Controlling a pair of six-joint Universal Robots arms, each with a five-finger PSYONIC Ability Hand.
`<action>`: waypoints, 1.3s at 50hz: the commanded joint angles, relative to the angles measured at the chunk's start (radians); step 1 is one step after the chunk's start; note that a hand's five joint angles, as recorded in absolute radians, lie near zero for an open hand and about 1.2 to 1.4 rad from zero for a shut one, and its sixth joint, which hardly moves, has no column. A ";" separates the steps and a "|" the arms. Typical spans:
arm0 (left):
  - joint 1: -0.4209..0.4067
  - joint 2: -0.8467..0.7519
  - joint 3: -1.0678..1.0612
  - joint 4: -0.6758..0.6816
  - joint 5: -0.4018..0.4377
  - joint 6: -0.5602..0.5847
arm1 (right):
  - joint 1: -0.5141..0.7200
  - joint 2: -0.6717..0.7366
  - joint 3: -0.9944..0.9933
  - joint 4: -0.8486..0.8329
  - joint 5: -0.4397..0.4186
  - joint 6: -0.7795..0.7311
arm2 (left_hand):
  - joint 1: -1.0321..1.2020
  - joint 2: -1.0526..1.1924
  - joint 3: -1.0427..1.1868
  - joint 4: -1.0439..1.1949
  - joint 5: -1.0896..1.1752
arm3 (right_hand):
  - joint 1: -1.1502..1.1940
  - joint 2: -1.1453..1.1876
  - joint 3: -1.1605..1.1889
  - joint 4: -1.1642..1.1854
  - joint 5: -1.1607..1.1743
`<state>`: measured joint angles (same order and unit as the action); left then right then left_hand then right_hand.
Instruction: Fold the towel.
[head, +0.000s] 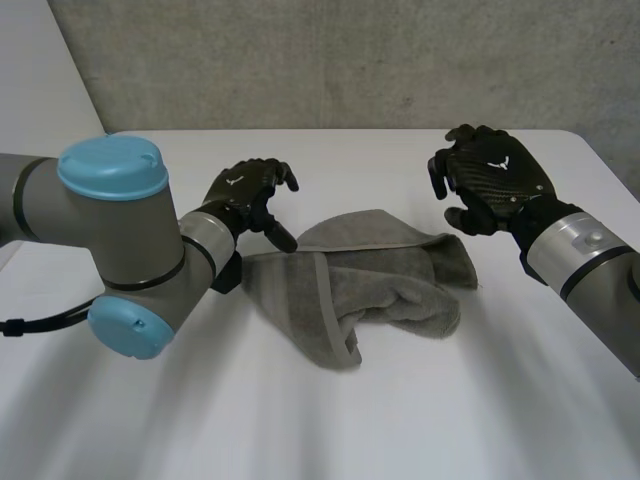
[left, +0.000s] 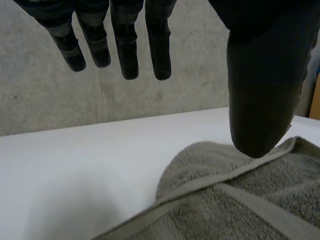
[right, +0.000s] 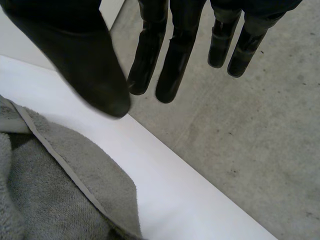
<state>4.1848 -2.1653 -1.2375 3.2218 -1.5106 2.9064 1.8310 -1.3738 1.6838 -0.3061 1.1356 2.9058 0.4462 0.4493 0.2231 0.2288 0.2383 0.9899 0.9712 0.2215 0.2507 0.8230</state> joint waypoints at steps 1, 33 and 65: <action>0.000 -0.042 0.012 0.010 -0.016 0.010 | 0.004 0.093 -0.035 0.008 -0.002 -0.002 | -0.024 -0.027 -0.049 -0.054 0.009 | -0.805 -0.786 -0.047 -0.076 -0.813; -0.020 -0.278 0.268 -0.007 -0.037 0.137 | 0.042 0.613 -0.449 0.013 0.124 -0.020 | 0.005 0.002 -0.049 -0.054 0.038 | -0.415 -0.396 -0.047 -0.076 -0.423; -0.040 -0.291 0.217 0.003 -0.037 0.197 | 0.037 0.653 -0.503 0.012 0.124 -0.019 | 0.020 0.017 -0.049 -0.054 0.053 | -0.297 -0.279 -0.047 -0.076 -0.305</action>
<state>4.1500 -2.4759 -0.9841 3.2244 -1.5493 3.0680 1.8698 -0.7386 1.1868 -0.2945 1.2603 2.8870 0.4485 0.4517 0.2231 0.2288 0.2875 0.7217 0.7280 0.2215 0.2507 0.5211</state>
